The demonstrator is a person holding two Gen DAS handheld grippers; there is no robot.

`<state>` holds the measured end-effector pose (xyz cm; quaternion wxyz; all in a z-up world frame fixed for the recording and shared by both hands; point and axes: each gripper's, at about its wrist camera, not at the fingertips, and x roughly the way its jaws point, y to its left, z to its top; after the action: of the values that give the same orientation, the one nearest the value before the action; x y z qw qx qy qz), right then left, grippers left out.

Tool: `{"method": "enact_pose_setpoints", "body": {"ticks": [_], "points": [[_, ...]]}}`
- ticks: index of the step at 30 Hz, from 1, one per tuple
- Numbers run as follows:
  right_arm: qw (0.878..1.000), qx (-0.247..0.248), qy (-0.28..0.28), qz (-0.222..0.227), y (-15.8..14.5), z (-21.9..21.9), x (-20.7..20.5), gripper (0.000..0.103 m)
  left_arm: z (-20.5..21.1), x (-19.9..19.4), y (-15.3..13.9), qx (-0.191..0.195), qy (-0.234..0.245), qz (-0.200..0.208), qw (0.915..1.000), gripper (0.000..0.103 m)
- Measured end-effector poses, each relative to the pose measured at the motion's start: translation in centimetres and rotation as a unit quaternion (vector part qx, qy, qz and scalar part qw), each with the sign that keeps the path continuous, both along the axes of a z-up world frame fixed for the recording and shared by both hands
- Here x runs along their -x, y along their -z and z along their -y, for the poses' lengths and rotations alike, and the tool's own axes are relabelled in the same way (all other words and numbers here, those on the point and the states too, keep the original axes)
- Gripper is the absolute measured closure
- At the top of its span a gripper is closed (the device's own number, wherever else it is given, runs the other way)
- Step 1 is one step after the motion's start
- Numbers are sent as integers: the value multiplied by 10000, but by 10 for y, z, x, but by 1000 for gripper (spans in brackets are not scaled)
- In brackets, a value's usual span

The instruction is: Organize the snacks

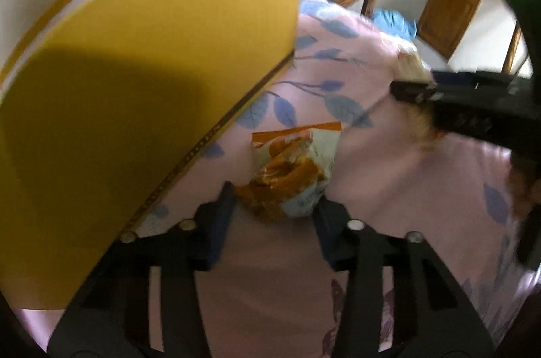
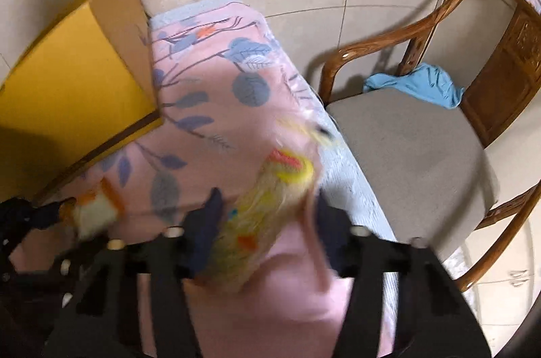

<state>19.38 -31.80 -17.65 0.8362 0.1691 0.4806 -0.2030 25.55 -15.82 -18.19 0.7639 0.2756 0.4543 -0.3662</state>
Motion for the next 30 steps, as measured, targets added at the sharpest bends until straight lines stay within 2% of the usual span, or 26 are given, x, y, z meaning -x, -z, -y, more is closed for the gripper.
{"method": "enact_pose_setpoints", "body": {"ticks": [2, 4, 7, 11, 16, 18, 19, 20, 22, 24, 26, 28, 30], "points": [[9996, -2, -253, -101, -12, -2, 4, 65, 4, 10, -3, -316, 15, 320, 9990, 60], [9986, 178, -490, -29, -27, -5, 10, 67, 2, 16, -8, -317, -111, 461, 9984, 60], [9978, 26, -579, 328, -44, 1, 23, 68, -6, 18, -17, 114, -634, 130, 9978, 60], [9947, -332, -610, 763, -59, 12, 44, 68, -11, 47, -41, 368, -807, 685, 9937, 60], [9902, -292, -800, 1103, -79, 11, 73, 68, -30, 68, -65, 781, -1046, 674, 9891, 60], [9908, -308, -835, 1017, -76, 8, 77, 64, -34, 75, -68, 760, -1113, 705, 9884, 60], [9922, -331, -772, 916, -72, 8, 75, 54, -38, 75, -66, 749, -1154, 668, 9882, 60], [9958, -211, -513, 723, -64, 6, 71, 35, -38, 75, -64, 743, -1202, 609, 9881, 60], [9969, 258, -243, 709, -58, -1, 63, 27, -45, 75, -62, 698, -1338, 491, 9873, 60], [9951, 748, 3, 649, -50, -13, 47, 26, -46, 74, -65, 854, -1293, 423, 9870, 60], [9932, 863, -61, 777, -41, -19, 34, 26, -48, 74, -69, 886, -1325, 507, 9859, 60], [9950, 837, -143, 528, -25, -26, 15, 26, -50, 72, -72, 919, -1323, 603, 9851, 60], [9948, 818, -200, 571, -12, -32, 7, 43, -54, 72, -76, 955, -1346, 664, 9840, 60]]}}
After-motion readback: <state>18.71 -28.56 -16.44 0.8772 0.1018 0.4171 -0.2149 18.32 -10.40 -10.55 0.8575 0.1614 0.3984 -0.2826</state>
